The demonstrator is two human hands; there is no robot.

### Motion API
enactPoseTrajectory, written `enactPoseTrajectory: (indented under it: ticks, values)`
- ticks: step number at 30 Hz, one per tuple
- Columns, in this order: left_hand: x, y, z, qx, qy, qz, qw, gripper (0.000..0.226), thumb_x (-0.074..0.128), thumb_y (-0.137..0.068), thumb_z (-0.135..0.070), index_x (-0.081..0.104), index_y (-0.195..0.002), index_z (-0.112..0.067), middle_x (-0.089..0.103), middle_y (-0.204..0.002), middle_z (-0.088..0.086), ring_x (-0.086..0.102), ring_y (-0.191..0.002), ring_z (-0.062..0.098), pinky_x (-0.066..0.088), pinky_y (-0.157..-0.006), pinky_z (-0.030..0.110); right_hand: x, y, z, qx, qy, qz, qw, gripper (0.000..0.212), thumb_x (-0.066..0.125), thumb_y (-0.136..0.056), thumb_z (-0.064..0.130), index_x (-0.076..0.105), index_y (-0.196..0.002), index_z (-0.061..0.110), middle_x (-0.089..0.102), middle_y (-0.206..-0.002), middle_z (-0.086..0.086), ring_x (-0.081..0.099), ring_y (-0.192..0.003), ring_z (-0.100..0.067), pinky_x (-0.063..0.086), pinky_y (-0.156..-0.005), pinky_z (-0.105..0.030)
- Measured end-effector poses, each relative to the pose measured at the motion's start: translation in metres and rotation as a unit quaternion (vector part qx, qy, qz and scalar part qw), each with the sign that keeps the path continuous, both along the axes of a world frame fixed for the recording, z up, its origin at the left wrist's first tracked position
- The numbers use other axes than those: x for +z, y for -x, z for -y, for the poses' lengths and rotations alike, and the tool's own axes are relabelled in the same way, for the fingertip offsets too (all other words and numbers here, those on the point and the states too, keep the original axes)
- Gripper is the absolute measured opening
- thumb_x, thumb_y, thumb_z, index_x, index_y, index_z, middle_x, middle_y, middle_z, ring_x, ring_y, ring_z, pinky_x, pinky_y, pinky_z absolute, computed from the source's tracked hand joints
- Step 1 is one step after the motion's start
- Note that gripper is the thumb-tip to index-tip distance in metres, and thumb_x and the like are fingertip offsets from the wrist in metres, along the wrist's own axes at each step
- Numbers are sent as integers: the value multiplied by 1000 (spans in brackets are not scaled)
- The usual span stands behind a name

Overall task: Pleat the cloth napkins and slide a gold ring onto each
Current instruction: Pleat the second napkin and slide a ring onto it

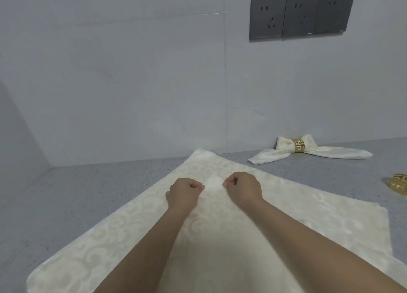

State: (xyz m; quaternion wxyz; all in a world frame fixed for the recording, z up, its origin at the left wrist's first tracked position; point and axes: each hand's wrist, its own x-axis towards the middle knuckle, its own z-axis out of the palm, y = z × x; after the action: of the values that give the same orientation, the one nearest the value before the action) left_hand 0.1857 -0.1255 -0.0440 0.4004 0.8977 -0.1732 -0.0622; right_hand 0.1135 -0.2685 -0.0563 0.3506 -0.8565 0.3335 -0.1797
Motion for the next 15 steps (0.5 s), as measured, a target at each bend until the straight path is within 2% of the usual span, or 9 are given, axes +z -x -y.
enactPoseTrajectory:
  ticks: [2, 5, 6, 8, 9, 12, 15]
  values:
    - [-2, -1, -1, -8, 6, 8, 1000, 25, 61, -89, -24, 62, -64, -27, 60, -71, -24, 60, -88, 10, 40, -99, 37, 0, -1, 0, 0, 1, 1, 1000, 15, 57, -86, 17, 69, -80, 21, 65, -81, 10, 60, -87, -14, 49, -72, -28]
    - [-5, -4, -2, -25, 0, 32, 999, 28, 58, -91, -24, 60, -63, -29, 68, -85, -16, 61, -91, 11, 40, -99, 38, -1, -3, -1, -5, 19, -9, 1000, 20, 59, -88, 23, 62, -68, 24, 63, -75, 14, 60, -89, -14, 49, -72, -27]
    - [-6, -5, -2, -30, -2, 38, 999, 32, 58, -91, -24, 57, -60, -29, 68, -81, -15, 61, -88, 12, 41, -98, 39, -1, -4, 0, -7, 21, -10, 1000, 24, 60, -88, 26, 58, -65, 26, 62, -75, 13, 59, -91, -14, 48, -73, -28]
    - [-6, -6, -1, -35, -13, 46, 998, 37, 59, -91, -29, 52, -55, -26, 57, -61, -15, 57, -76, 11, 41, -98, 39, -2, -5, 1, -5, 22, -10, 1000, 29, 61, -89, 31, 53, -61, 26, 62, -78, 10, 58, -94, -16, 48, -77, -29]
    - [-5, -7, 0, -40, -15, 41, 998, 34, 61, -90, -33, 55, -58, -25, 53, -57, -15, 55, -73, 9, 40, -98, 39, -2, -5, 1, -4, 22, -9, 1000, 30, 61, -89, 33, 52, -61, 26, 63, -79, 9, 58, -94, -16, 48, -78, -30]
    - [-4, -8, -1, -49, 2, 20, 999, 18, 69, -83, -39, 62, -71, -27, 56, -64, -14, 54, -72, 3, 41, -98, 36, -6, -5, 2, 3, 27, -7, 1000, 27, 60, -90, 35, 54, -65, 26, 61, -75, 10, 58, -92, -17, 47, -76, -30]
    - [-9, -8, -2, -46, 20, 33, 998, 18, 69, -83, -36, 60, -69, -33, 59, -67, -14, 54, -72, -2, 38, -100, 36, -9, -4, 2, 4, 43, 18, 999, 21, 61, -89, 33, 60, -71, 23, 59, -70, 12, 59, -84, -17, 46, -72, -28]
